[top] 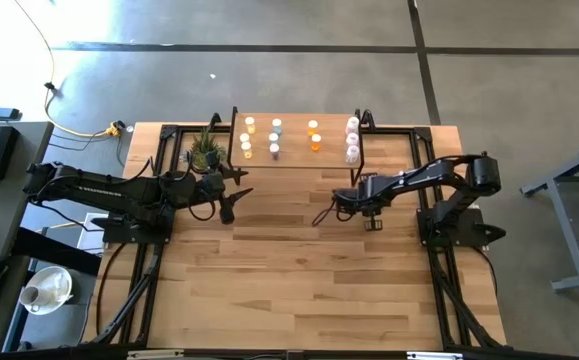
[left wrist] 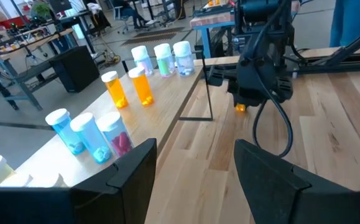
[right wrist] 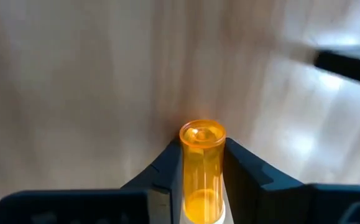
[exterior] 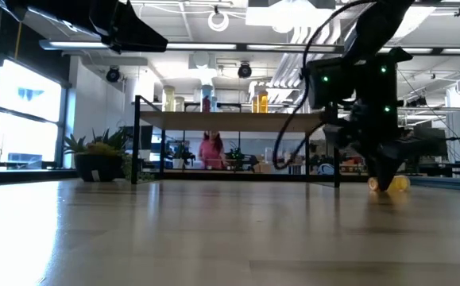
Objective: Pick and place medicine bottles onto shelf by color
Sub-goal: Put the orange pill bottle on the shelf aligned with the other orange pill bottle
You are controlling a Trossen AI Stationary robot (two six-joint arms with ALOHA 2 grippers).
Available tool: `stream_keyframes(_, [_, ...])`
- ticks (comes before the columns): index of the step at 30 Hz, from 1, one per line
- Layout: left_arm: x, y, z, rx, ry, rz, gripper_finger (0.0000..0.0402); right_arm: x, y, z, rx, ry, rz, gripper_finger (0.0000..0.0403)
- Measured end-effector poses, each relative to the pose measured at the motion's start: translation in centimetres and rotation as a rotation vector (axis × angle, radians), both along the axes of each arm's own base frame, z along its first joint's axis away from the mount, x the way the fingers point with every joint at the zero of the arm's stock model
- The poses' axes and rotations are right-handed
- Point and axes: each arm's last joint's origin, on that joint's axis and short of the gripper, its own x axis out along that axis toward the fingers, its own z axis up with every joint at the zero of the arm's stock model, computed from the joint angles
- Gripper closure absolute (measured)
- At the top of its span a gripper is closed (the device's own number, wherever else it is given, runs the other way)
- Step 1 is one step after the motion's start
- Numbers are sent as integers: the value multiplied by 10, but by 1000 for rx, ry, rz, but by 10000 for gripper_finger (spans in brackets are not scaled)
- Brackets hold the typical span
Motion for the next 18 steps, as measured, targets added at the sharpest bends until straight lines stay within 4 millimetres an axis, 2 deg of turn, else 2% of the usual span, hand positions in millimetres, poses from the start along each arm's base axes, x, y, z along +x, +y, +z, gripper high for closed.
stream_keyframes(9, [0,0,0,0,0,0,197,35,4,25,238,-250,-189,330])
stream_keyframes(18, [0,0,0,14,7,-6,197,75,4,72,423,-526,-429,331])
